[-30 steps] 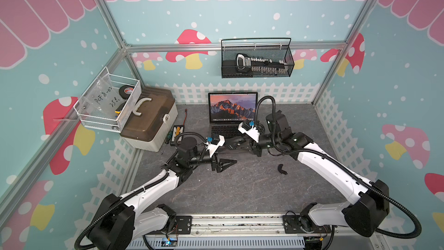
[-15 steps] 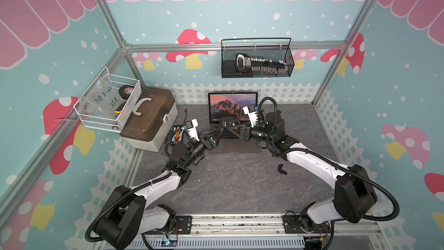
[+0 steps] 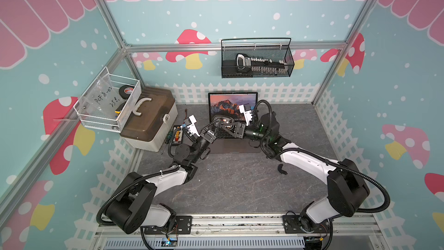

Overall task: Insert the wireless mouse receiver into the laptop
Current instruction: Pick up the mouse from the center of the board.

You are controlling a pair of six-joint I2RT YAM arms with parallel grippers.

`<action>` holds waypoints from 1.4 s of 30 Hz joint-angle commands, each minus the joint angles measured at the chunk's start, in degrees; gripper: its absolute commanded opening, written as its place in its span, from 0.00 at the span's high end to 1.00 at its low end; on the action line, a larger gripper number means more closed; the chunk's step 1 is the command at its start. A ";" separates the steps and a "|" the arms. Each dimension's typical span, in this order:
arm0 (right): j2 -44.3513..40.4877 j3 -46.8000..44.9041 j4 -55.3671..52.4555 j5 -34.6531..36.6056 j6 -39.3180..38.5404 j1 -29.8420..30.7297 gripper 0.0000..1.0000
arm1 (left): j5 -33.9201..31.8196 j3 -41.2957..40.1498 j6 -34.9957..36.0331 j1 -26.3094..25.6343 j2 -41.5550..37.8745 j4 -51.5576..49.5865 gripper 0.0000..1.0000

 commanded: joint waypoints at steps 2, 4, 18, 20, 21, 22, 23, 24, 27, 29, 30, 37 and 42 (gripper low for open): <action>-0.48 1.84 3.57 0.67 1.97 0.39 1.00 | 0.39 3.10 -2.52 -0.23 1.58 5.16 0.56; -1.05 1.20 3.55 1.14 1.86 0.38 1.00 | 0.78 3.71 -2.33 -0.31 1.69 5.16 0.63; 0.25 1.08 4.95 -0.80 2.98 0.94 1.00 | 6.65 7.42 1.06 -0.34 2.77 5.20 0.73; 0.20 1.08 5.30 -0.90 2.92 0.99 1.00 | 5.98 7.42 1.92 -0.25 2.84 5.19 0.78; 0.06 1.12 5.30 -0.94 2.75 0.98 1.00 | 5.84 7.51 2.22 -0.23 2.83 5.20 0.79; 0.00 1.08 5.36 -1.01 2.65 0.99 1.00 | 6.03 7.66 2.41 -0.23 2.92 5.20 0.79; -0.01 1.08 5.30 -1.15 2.54 1.06 1.00 | 6.54 8.09 2.53 -0.23 3.13 5.20 0.75; -0.01 1.08 5.33 -1.24 2.50 1.05 1.00 | 6.92 8.33 2.51 -0.14 3.33 5.13 0.67; -0.16 0.99 5.30 -1.20 2.42 1.14 1.00 | 5.96 8.27 2.36 0.13 3.88 4.37 0.56; -0.43 0.86 5.21 -1.00 2.18 1.14 1.00 | 4.41 7.29 2.42 0.30 4.14 5.18 0.62; -0.66 0.79 5.18 -0.96 2.03 1.09 1.00 | 4.03 7.07 2.31 0.50 4.15 5.20 0.65; -1.22 -0.11 4.85 0.71 1.90 1.14 1.00 | 4.83 6.13 3.09 0.94 2.89 5.20 0.68; -1.76 -0.59 4.73 1.86 1.68 1.04 1.00 | 4.88 5.08 3.76 1.58 1.72 5.20 0.55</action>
